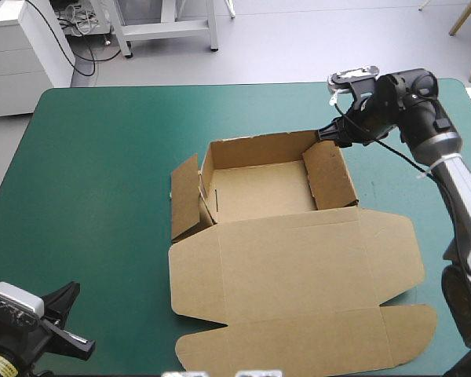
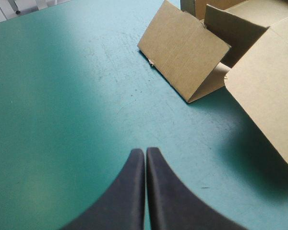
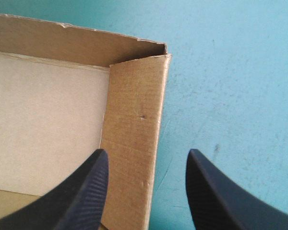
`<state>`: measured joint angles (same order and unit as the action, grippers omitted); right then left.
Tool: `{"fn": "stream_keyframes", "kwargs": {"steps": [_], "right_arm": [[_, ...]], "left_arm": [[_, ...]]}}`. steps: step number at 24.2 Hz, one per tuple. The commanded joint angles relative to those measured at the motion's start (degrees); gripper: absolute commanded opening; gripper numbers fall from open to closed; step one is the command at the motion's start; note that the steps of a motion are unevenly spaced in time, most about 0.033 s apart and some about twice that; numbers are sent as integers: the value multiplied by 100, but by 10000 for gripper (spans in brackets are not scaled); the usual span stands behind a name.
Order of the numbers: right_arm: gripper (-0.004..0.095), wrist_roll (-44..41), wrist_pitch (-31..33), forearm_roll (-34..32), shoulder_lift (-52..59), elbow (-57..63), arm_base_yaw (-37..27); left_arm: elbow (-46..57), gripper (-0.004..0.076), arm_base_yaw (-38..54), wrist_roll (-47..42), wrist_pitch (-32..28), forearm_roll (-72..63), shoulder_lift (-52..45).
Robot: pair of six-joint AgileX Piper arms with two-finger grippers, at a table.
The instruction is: Fold the box
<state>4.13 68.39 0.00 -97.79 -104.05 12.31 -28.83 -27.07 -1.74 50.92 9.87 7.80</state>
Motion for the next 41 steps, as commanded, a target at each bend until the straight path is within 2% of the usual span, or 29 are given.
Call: {"fn": "stream_keyframes", "kwargs": {"steps": [1,6,10,17,19,20,22,30,38,41], "right_arm": [[470,60,-138,0,586,-171,-6],[470,60,-138,0,626,34,-6],[470,-104,-138,-269,220,554,-6],[460,-200,-138,290,-769,918,-6],[352,-200,-138,300,-824,917,-6],[205,-200,-138,289,-824,917,-6],[-9,-200,-138,191,-799,917,-6],[-22,-217,-138,0,-343,906,-6],[-21,-205,-138,0,994,906,-6],[-21,-205,-138,-177,1475,906,-6]], "left_arm": [[-127,-8,16,-64,-347,-23,75],[-127,-8,16,-64,-184,-23,75],[-127,-8,16,-64,-145,-221,75],[-127,-8,16,-64,-145,-284,75],[-127,-8,16,-64,-145,-358,75],[-127,-8,16,-64,-145,-359,75],[-127,-8,16,-64,-145,-359,75],[-127,-8,16,-64,-145,-359,75],[-127,-6,16,-64,-145,-359,75],[-127,33,16,-64,-134,-359,75]]}}
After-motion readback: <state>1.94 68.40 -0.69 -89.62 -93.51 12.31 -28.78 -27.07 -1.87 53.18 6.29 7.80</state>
